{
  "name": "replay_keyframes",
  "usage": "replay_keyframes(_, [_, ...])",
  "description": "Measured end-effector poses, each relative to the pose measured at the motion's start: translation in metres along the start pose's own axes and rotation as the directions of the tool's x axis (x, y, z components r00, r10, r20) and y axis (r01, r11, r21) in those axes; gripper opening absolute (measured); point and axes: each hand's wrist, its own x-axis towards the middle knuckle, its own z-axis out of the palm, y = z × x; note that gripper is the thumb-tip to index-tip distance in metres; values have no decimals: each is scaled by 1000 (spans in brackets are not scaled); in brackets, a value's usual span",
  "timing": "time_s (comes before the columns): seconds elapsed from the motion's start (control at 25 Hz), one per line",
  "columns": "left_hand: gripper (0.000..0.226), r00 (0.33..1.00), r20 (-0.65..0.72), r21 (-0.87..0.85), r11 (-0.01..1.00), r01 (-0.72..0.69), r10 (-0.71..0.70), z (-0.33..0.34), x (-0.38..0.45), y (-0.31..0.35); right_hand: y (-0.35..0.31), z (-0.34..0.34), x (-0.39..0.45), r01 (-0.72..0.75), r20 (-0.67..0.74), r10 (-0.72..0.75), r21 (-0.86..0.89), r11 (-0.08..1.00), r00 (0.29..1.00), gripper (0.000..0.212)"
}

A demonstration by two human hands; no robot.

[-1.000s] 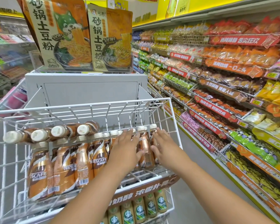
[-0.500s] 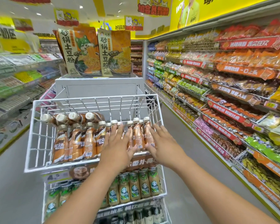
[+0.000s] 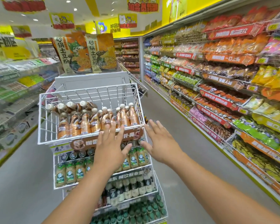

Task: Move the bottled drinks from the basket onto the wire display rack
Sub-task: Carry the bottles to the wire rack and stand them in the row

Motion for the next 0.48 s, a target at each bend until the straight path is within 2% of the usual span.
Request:
replay_keyframes(0.28, [79, 980, 6, -56, 978, -200, 201, -14, -57, 32, -4, -18, -109, -211, -47, 210, -22, 977, 977, 75])
replay_keyframes(0.48, [79, 916, -3, -162, 904, -396, 401, 3, -101, 106, 12, -28, -217, -418, -79, 415, -24, 908, 906, 75])
